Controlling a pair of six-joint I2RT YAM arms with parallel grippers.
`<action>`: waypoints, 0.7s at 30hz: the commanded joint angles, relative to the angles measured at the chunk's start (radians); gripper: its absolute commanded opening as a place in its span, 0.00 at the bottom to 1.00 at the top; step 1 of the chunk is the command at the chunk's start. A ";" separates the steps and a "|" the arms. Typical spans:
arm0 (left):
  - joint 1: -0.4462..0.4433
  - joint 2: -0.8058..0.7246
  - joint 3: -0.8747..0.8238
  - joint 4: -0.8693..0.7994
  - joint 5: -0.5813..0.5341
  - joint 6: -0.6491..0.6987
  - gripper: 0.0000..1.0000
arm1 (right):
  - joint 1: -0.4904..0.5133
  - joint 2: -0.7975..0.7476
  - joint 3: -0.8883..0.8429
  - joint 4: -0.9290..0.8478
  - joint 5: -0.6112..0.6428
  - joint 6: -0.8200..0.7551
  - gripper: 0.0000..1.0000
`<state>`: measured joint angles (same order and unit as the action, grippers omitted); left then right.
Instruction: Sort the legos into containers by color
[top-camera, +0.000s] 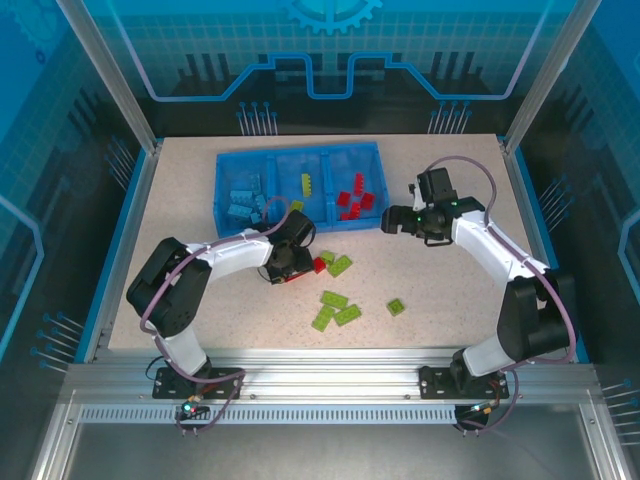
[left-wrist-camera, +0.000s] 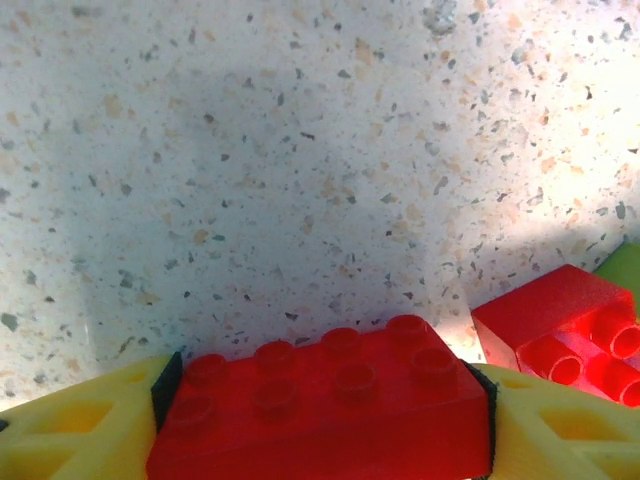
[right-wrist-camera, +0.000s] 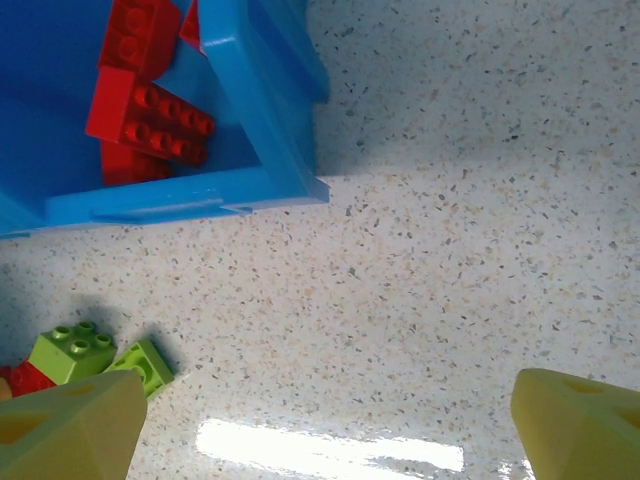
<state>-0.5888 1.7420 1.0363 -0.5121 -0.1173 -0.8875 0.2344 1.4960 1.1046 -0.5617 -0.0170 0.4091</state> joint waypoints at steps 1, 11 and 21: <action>-0.006 -0.007 0.010 -0.037 -0.032 0.010 0.62 | -0.017 -0.026 -0.012 -0.014 0.015 -0.018 0.96; -0.005 -0.109 0.063 -0.049 -0.051 0.059 0.63 | -0.079 0.039 0.045 0.056 -0.032 -0.045 0.94; -0.005 -0.070 0.313 -0.006 -0.027 0.193 0.63 | -0.069 0.233 0.168 0.184 -0.200 -0.069 0.83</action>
<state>-0.5903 1.6489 1.2732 -0.5331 -0.1455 -0.7624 0.1524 1.6798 1.2236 -0.4263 -0.1673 0.3618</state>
